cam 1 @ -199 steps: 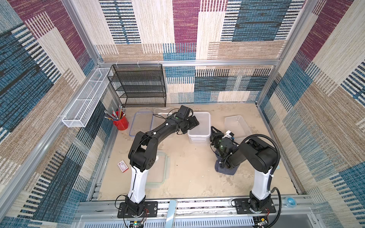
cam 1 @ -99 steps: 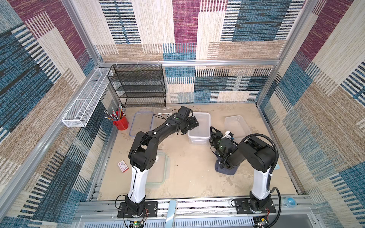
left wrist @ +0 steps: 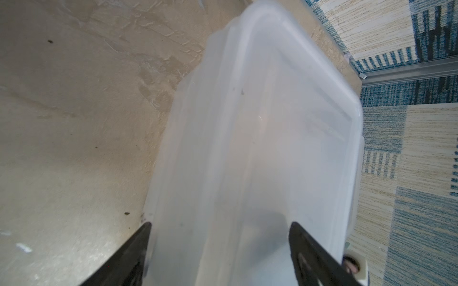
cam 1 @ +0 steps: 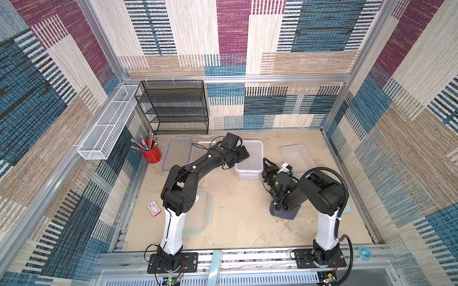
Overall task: Wipe the insides of the lunch boxes
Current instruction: Open the fastener of the lunch box.
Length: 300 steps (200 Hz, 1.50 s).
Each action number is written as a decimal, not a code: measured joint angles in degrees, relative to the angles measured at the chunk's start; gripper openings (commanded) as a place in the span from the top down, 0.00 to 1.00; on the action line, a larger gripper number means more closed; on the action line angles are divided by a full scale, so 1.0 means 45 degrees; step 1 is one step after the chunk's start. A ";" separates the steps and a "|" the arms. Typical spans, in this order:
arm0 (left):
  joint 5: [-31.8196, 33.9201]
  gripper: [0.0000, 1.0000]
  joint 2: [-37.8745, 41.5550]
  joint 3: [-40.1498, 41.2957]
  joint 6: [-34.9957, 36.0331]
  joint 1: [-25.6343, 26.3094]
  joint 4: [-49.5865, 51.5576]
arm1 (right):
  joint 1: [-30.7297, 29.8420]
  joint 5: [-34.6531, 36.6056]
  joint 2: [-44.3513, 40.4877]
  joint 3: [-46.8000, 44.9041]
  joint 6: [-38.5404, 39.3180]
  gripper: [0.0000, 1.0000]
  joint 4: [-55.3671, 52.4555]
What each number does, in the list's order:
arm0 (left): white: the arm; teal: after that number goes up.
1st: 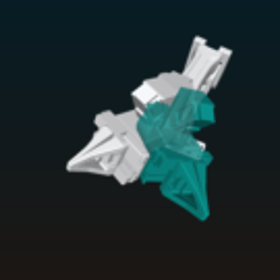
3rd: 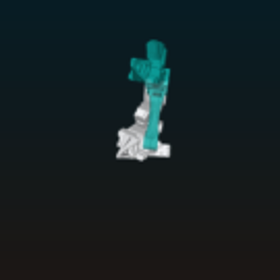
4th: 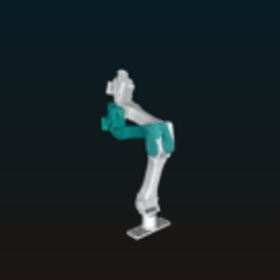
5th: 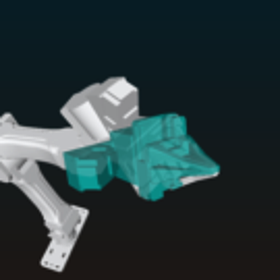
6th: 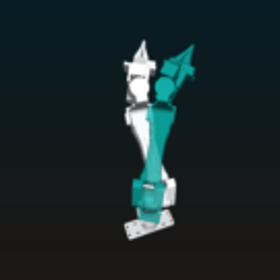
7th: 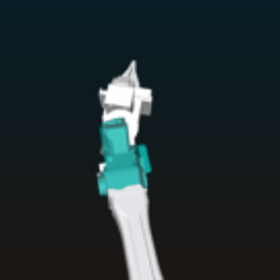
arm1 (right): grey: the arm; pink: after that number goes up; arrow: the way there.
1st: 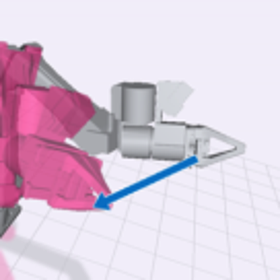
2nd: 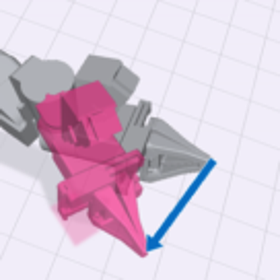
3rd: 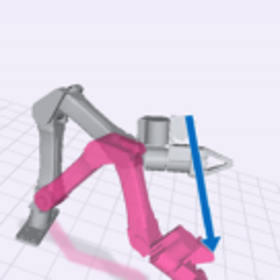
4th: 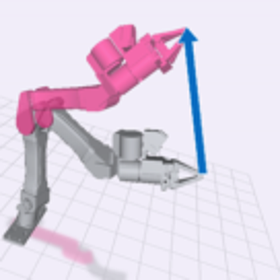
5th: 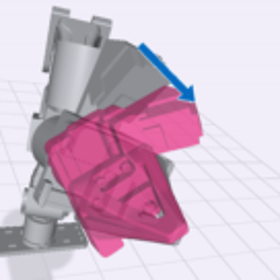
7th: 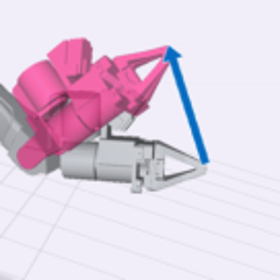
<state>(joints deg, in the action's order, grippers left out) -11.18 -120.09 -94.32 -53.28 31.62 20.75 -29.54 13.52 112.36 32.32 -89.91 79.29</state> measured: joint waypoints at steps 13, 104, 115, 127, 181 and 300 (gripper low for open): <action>0.0010 0.16 0.0000 0.0000 -0.0005 0.0000 0.0000 | 0.0000 -0.0015 -0.0049 0.0034 0.0141 0.64 -0.0063; 0.0107 0.16 -0.0049 0.0000 -0.0039 -0.0024 0.0019 | 0.0005 -0.0151 -0.0389 0.0199 0.0835 0.81 -0.0758; 0.0102 0.16 -0.0049 0.0010 -0.0073 -0.0024 0.0034 | 0.0005 -0.0165 -0.0627 0.0199 0.1054 0.83 -0.1132; 0.0097 0.16 -0.0049 0.0010 -0.0083 -0.0024 0.0049 | 0.0005 -0.0189 -0.0957 0.0248 0.1404 0.84 -0.1768; 0.0121 0.16 -0.0049 -0.0010 -0.0296 -0.0058 0.0010 | 0.0010 -0.0102 -0.2288 0.1015 0.3113 0.90 -0.5051; 0.0374 0.16 -0.0209 -0.0087 -0.0549 -0.0112 -0.0437 | 0.0005 0.0554 -0.2827 0.2351 0.5489 0.95 -0.8276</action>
<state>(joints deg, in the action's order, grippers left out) -9.50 -121.03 -94.72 -55.75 31.11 18.79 -29.52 16.01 99.63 42.89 -65.21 42.04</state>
